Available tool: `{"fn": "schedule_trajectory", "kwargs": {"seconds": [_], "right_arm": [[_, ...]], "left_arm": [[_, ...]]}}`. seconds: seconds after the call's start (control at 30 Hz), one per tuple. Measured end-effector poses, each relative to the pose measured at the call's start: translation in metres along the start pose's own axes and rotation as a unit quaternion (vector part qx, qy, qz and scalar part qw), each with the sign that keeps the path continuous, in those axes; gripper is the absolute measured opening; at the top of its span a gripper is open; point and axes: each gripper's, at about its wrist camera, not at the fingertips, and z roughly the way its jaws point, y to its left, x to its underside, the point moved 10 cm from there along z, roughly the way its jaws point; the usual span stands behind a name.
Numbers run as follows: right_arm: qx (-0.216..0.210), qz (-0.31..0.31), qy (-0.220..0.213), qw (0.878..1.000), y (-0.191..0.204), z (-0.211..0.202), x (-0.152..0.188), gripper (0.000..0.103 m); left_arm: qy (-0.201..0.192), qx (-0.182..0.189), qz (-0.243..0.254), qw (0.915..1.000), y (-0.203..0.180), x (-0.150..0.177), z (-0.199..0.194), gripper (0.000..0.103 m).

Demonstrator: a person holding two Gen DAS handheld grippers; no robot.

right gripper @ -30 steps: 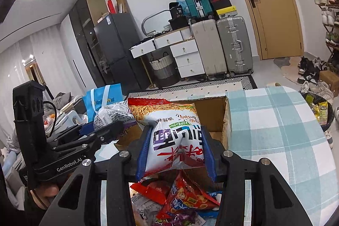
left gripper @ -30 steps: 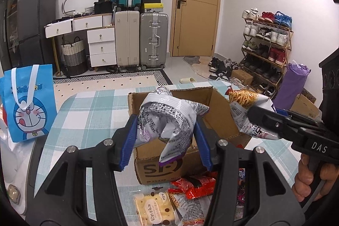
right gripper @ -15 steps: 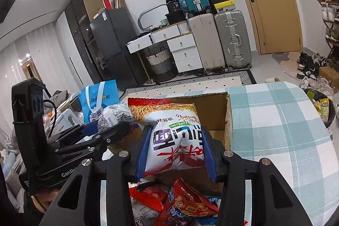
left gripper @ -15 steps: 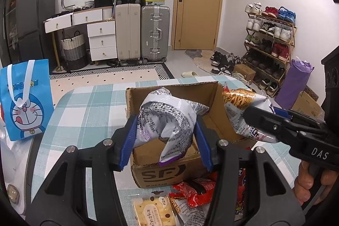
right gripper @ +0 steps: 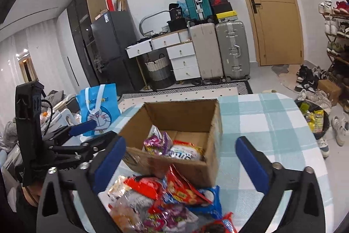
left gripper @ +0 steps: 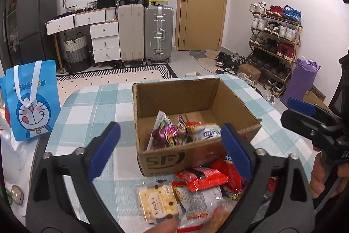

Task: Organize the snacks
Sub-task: 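Move the right gripper to the red Oreo pack and grasp it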

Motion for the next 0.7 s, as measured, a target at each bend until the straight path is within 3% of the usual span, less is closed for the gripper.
{"fn": "schedule_trajectory", "kwargs": {"seconds": [0.43,0.7], "right_arm": [[0.033,0.008,0.038,0.999,-0.022,-0.037,0.059,0.102],[0.053,0.003,0.066,0.996,-0.036,-0.043,0.075,0.102]], "left_arm": [[0.026,-0.014,0.017,0.9994,-0.008,0.055,-0.041,0.102],[0.041,-0.019,0.004,0.999,-0.005,0.08,-0.056,0.102]]}}
